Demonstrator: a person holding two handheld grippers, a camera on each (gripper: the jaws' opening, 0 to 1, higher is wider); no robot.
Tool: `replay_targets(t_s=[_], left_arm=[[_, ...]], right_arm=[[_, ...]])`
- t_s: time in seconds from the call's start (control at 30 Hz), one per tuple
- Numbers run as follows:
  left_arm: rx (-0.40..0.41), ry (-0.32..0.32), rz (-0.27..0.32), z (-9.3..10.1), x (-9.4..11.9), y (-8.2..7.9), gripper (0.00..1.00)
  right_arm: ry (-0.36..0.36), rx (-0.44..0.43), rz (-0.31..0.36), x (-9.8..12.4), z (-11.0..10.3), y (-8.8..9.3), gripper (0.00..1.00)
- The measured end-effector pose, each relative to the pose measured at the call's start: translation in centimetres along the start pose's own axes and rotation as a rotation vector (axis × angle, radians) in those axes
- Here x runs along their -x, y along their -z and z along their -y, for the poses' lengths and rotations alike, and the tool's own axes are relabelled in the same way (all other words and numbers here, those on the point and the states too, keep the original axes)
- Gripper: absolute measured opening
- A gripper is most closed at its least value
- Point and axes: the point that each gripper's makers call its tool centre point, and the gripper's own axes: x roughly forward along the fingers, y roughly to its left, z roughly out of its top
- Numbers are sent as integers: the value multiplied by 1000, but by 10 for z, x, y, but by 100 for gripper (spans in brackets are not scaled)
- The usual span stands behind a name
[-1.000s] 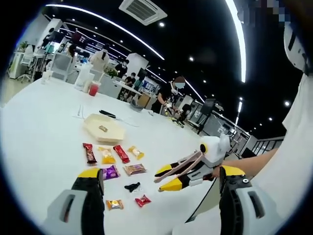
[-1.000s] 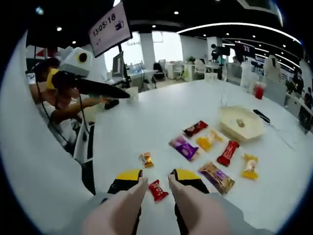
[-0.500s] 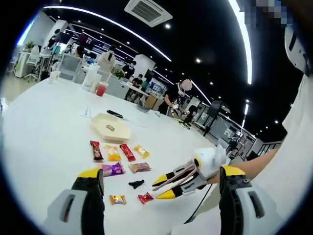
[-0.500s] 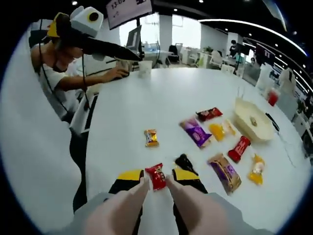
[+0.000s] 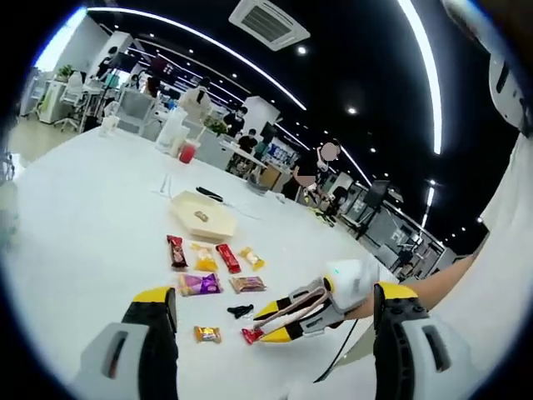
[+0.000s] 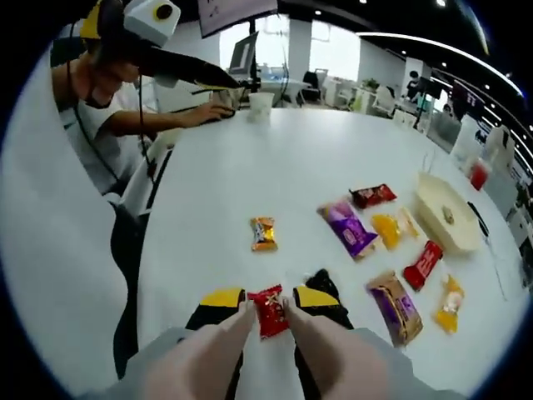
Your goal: Place the target food into the container with the food tongs after gripping and lifting it, then release it inside without dropping or visibly crushing the food.
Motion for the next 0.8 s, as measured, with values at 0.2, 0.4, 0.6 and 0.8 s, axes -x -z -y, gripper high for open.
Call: replay_targets(t_s=[0.2, 0.4, 0.6, 0.8], left_arm=[[9, -10, -6, -5, 2, 0, 99], [13, -2, -16, -7, -2, -2, 99], [11, 15, -24, -6, -9, -6, 99], [12, 40, -36, -2, -18, -4, 99]], right_arm=[[-1, -33, -3, -3, 3, 1, 22], [3, -29, -21, -10, 2, 6, 21], [14, -22, -2, -10, 2, 5, 20], [50, -103, 16, -11, 5, 4, 19]])
